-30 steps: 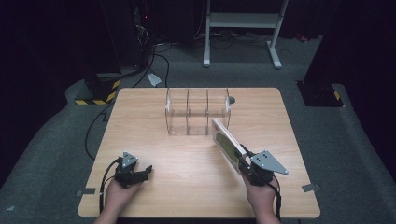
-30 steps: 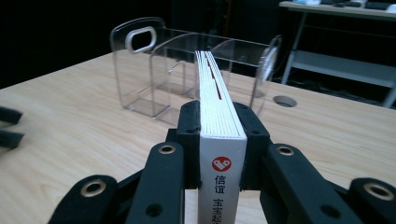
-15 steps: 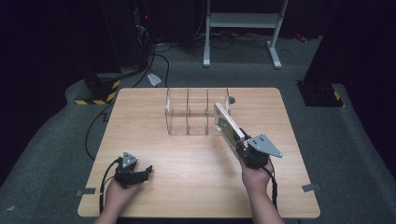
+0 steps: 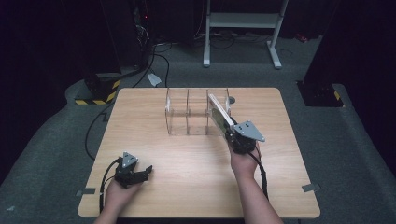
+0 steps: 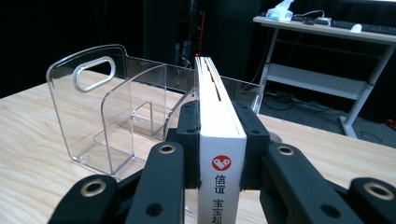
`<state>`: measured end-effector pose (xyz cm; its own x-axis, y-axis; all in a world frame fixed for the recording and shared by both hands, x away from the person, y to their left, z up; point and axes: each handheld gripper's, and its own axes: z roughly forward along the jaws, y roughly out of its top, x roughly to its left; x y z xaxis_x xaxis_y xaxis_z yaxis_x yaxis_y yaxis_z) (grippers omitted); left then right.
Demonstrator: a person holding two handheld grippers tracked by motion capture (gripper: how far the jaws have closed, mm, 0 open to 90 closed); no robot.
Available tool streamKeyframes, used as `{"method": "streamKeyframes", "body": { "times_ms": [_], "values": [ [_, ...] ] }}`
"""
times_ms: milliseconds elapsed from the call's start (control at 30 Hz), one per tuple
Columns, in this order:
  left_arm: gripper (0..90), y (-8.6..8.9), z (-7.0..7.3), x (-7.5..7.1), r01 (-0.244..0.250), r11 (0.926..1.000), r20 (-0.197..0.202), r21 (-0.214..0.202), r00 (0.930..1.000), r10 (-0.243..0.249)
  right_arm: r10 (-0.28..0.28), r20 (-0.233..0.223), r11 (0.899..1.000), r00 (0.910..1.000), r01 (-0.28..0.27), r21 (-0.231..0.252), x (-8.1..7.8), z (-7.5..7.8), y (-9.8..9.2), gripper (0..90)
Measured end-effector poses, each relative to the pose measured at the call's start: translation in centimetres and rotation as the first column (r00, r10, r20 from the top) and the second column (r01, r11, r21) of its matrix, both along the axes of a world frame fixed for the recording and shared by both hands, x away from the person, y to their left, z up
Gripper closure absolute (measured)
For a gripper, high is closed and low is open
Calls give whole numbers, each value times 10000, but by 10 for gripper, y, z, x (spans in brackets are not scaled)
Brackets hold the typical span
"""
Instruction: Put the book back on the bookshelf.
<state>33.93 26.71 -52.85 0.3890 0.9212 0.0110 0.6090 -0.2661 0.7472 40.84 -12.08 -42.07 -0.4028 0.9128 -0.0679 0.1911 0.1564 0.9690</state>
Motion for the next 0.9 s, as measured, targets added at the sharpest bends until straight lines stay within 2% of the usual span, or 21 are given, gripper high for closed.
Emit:
{"method": "streamKeyframes", "body": {
  "times_ms": [100,567,900],
  "values": [
    [265,0,0,0,1,10000,-4,-3,10000,-1,-129,-102,9999,9999,130,31,9,-3,2,753],
    [265,0,0,0,3,10000,-2,-3,10000,-3,-562,-196,9984,9982,562,-7,28,-13,9,752],
    [266,0,0,0,21,10000,-6,2,10000,-21,-602,-119,9981,9981,600,-147,38,-16,17,752]
  ]
}}
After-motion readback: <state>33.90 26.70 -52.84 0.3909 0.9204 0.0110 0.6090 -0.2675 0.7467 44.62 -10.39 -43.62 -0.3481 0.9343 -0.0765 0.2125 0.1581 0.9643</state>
